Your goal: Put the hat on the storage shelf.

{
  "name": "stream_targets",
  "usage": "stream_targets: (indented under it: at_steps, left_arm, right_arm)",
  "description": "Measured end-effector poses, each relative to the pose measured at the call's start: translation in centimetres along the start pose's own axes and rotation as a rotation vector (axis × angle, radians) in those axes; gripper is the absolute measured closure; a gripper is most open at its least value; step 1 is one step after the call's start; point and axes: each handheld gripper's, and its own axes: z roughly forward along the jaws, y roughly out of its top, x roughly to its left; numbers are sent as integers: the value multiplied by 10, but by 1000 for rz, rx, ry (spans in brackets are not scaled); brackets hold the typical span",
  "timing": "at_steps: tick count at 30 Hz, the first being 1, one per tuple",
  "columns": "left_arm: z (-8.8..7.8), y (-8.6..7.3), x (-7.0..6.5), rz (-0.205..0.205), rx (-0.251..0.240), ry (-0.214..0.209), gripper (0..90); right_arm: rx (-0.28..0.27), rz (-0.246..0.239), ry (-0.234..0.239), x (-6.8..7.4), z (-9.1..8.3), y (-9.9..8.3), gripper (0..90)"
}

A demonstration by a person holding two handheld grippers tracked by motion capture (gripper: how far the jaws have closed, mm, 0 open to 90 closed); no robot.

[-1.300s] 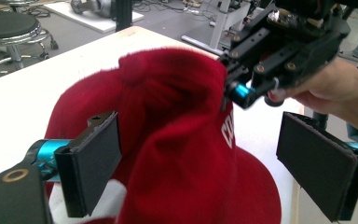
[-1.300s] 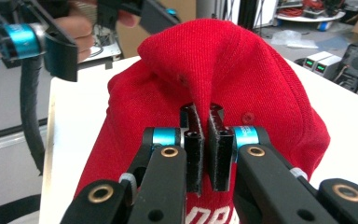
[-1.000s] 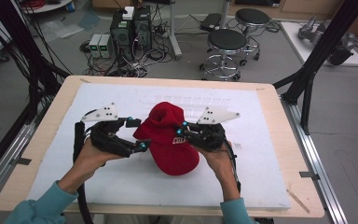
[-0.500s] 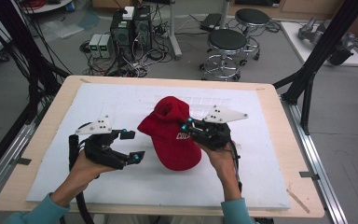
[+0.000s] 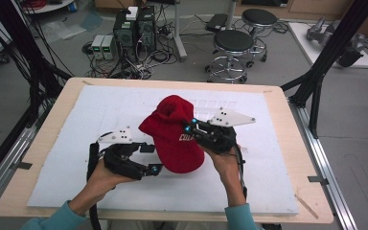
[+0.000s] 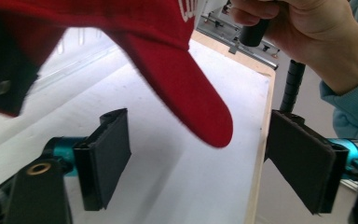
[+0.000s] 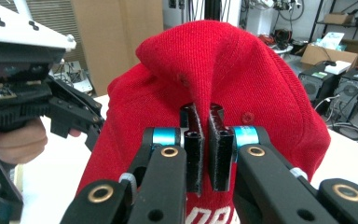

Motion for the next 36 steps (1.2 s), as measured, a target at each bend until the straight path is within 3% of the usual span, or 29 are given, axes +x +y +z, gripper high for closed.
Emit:
stream_targets:
  at_steps: [8, 12, 14, 15, 17, 20, 26, 31, 32, 33, 34, 35, 36]
  left_arm:
    - [12, 1, 1, -23, 5, -49, 356]
    - [14, 1, 1, -24, 1, -63, 540]
    - [14, 1, 1, -18, 1, -70, 573]
    - [14, 1, 1, -11, -3, -71, 670]
    - [13, 1, 1, -10, -4, -81, 681]
    - [13, 1, 1, -15, -7, -104, 787]
    - [10, 2, 3, -29, -9, -74, 827]
    - [8, 2, 4, -32, -7, -44, 850]
    - [8, 2, 5, -34, -10, -44, 851]
    - [7, 2, 5, -32, -12, -41, 851]
    - [7, 2, 5, -36, -9, -41, 851]
    - [6, 2, 5, -37, -12, -39, 851]
    - [6, 2, 6, -41, -14, -34, 851]
  right_arm:
    - [-25, -2, 13, 5, 2, 2, 869]
    - [-44, -6, 16, 8, 2, 4, 869]
    - [-48, -8, 16, 8, 1, 4, 869]
    - [-57, -12, 20, 8, 1, 4, 869]
    - [-60, -13, 21, 8, 1, 4, 869]
    - [-75, -21, 29, 10, -1, 5, 868]
    - [-103, -41, 39, 12, 0, 6, 849]
    - [-114, -38, 42, 12, -1, 6, 703]
    - [-121, -30, 39, 12, -1, 6, 639]
    - [-130, -20, 30, 11, -2, 5, 457]
    - [-130, -20, 30, 11, -2, 5, 457]
    - [-136, 8, 21, 9, -2, 5, 318]
    - [-133, 11, 11, 9, -3, 4, 261]
